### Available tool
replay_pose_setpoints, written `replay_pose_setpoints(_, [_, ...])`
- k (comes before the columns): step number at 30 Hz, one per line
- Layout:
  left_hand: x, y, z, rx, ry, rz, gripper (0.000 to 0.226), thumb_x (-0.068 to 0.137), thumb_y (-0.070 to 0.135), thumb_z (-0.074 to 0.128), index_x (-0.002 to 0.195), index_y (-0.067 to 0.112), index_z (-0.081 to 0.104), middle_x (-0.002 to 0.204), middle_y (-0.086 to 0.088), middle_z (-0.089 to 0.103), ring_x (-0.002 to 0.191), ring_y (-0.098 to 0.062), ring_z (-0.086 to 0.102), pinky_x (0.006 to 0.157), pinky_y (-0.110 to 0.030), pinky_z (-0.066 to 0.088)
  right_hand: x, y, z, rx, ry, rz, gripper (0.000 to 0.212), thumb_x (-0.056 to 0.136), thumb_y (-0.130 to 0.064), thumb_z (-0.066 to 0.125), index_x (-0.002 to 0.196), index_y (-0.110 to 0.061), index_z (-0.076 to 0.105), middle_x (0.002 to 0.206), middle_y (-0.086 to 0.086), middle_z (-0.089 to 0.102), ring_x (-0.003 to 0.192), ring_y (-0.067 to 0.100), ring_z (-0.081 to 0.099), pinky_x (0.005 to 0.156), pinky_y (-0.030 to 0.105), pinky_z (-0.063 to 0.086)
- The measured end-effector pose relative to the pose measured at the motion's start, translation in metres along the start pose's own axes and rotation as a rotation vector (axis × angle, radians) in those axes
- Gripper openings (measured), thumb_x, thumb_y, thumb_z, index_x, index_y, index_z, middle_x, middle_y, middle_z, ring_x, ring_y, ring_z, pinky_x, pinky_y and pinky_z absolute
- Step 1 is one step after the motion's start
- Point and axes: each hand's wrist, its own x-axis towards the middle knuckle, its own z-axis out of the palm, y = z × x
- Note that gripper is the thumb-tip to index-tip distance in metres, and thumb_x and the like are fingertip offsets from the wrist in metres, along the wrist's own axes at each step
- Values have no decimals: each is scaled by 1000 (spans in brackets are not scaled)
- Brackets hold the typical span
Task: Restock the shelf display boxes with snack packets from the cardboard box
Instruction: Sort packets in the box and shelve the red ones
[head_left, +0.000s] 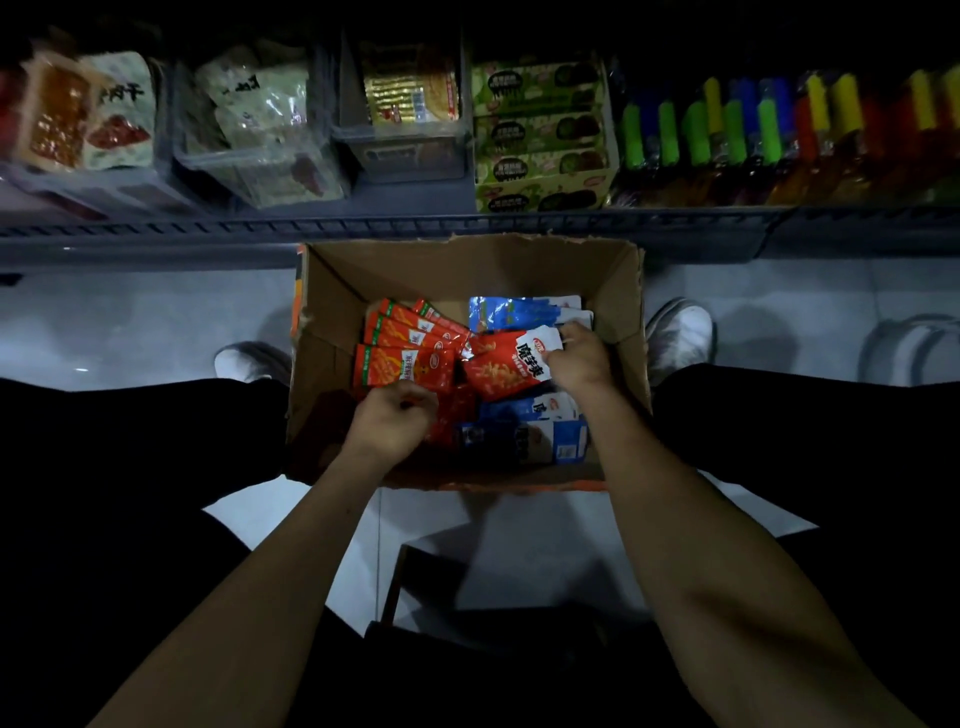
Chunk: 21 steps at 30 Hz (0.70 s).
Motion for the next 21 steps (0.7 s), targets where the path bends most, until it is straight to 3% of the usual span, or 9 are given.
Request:
replay_pose_setpoints(3, [-2,15,0,-64,17,39,12,88,14,65,96,23,66,104,5,64,110,-23,60,96,-33,48,-16,-30,-25,101,-50,-52,23,91,-1,56,106,-14,66,107,8,70,94,23,66,78,33,55])
replay_pose_setpoints(6, [-11,29,-4,44,6,212,66,81,18,75,138,24,43,127,0,50,126,-21,47,106,-33,39,-39,-62,-49,134,-144,-161,20,94,-4,57,106,-20,61,90,-6,67,78,8,64,65,23,54])
replay_pose_setpoints(8, [-17,38,-9,132,22,296,93,75,25,80,149,29,24,143,-2,34,134,-20,34,113,-35,29,-55,-80,-61,125,-215,-223,19,95,-6,57,102,-23,60,87,-11,65,77,2,63,66,20,55])
replay_pose_setpoints(9, [-21,43,-12,114,20,312,97,74,26,81,150,29,20,142,2,34,132,-16,34,112,-33,29,-63,-87,-65,114,-249,-247,20,96,-7,57,99,-26,60,89,-12,66,82,3,64,71,23,56])
replay_pose_setpoints(11, [-28,53,-18,-33,3,286,88,75,21,81,147,27,30,129,8,43,118,-10,47,98,-24,40,-78,-100,-70,102,-304,-268,23,95,-9,58,94,-32,61,94,-12,67,88,6,65,80,30,55])
replay_pose_setpoints(14, [-41,67,-29,-215,24,261,46,78,14,78,119,21,58,109,3,64,84,-4,62,66,-11,48,-96,-120,-72,160,-292,-277,18,94,-12,61,91,-29,63,93,-7,71,84,9,68,78,30,55])
replay_pose_setpoints(16, [-50,73,-39,-317,37,247,32,79,15,77,107,21,63,98,2,71,76,-10,69,63,-18,51,-107,-130,-72,330,-261,-251,8,89,-15,67,94,-21,66,93,3,75,84,16,71,78,35,56])
replay_pose_setpoints(19, [-64,87,-52,-463,38,275,19,81,16,74,98,20,66,87,-3,75,69,-16,72,60,-28,56,-121,-146,-72,672,-360,-181,21,84,-9,72,105,-12,67,101,9,74,91,21,71,80,37,57])
replay_pose_setpoints(21, [-71,97,-60,-463,43,331,9,84,17,72,92,15,67,83,-8,75,64,-18,71,58,-31,58,-132,-157,-72,696,-400,-191,24,82,-3,71,104,-13,67,103,8,74,94,22,71,82,38,57])
